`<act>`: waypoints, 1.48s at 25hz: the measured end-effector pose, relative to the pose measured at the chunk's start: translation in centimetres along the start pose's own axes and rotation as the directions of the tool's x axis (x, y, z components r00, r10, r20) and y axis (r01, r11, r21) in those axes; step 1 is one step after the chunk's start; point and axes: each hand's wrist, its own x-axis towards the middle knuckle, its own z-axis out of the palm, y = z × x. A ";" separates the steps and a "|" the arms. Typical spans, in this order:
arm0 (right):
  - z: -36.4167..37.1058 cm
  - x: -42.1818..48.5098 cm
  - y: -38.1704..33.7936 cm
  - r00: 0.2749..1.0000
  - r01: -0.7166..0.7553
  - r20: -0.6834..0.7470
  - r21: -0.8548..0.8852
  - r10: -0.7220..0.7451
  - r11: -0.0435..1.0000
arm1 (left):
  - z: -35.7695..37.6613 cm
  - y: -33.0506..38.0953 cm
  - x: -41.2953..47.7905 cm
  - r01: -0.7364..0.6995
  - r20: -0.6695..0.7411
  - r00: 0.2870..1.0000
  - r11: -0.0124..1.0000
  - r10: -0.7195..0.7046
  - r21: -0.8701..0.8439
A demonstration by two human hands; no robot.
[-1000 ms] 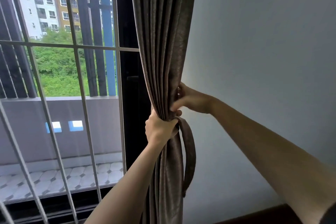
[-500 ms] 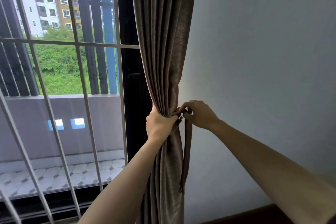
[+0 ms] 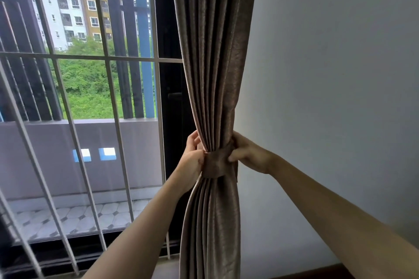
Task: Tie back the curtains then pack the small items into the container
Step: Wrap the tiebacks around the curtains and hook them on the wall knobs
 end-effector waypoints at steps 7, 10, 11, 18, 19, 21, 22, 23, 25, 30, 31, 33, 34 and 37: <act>1.4 0.6 -0.2 0.986 -0.005 -0.157 -0.369 -0.058 0.929 | -1.4 4.4 1.7 0.050 0.128 0.964 0.633 -0.233 0.772; 1.6 0.6 -0.4 0.985 -0.006 -0.164 -0.357 -0.056 0.934 | -1.2 5.1 2.2 0.030 0.175 0.956 0.670 -0.236 0.742; 1.7 0.6 -0.3 0.984 -0.009 -0.167 -0.352 -0.053 0.936 | -1.1 5.3 2.2 0.020 0.202 0.950 0.692 -0.239 0.722; 2.0 0.7 0.2 0.980 -0.032 -0.195 -0.329 -0.034 0.944 | -3.4 5.9 2.9 -0.081 0.078 0.997 0.290 0.021 0.954; 2.2 0.8 0.1 0.980 -0.033 -0.194 -0.329 -0.034 0.944 | -4.2 6.4 3.0 -0.066 0.054 0.997 0.274 0.050 0.959; 2.2 1.0 0.2 0.978 -0.047 -0.205 -0.327 -0.022 0.944 | -5.5 7.3 2.9 -0.057 0.031 0.996 0.314 0.087 0.948; 2.2 1.1 0.1 0.978 -0.049 -0.207 -0.323 -0.020 0.945 | -6.1 7.6 2.9 -0.069 0.036 0.993 0.293 0.115 0.954; 2.2 1.2 0.1 0.979 -0.046 -0.203 -0.325 -0.022 0.945 | -6.6 7.8 2.9 -0.104 0.069 0.984 0.220 0.162 0.970; 2.2 1.6 0.1 0.977 -0.043 -0.209 -0.332 -0.029 0.942 | -6.9 7.5 3.1 -0.167 0.146 0.958 0.065 0.246 0.984; 2.7 2.6 0.7 0.939 -0.044 -0.336 -0.314 -0.067 0.948 | -5.9 6.2 4.4 -0.137 0.154 0.930 -0.072 0.333 0.988; 2.9 2.5 1.0 0.932 -0.047 -0.355 -0.311 -0.070 0.949 | -5.9 5.5 4.5 -0.099 0.132 0.941 -0.119 0.311 0.988; 3.3 2.4 1.5 0.927 -0.080 -0.373 -0.287 -0.035 0.954 | -6.0 3.8 5.0 -0.021 0.078 0.969 -0.236 0.235 0.972; 3.3 2.4 1.7 0.929 -0.097 -0.371 -0.267 -0.010 0.959 | -6.1 3.1 5.1 0.008 0.049 0.978 -0.271 0.203 0.962; 3.1 2.4 1.8 0.926 -0.114 -0.377 -0.289 -0.003 0.950 | -7.0 2.6 5.5 0.022 0.031 0.964 -0.196 0.263 0.980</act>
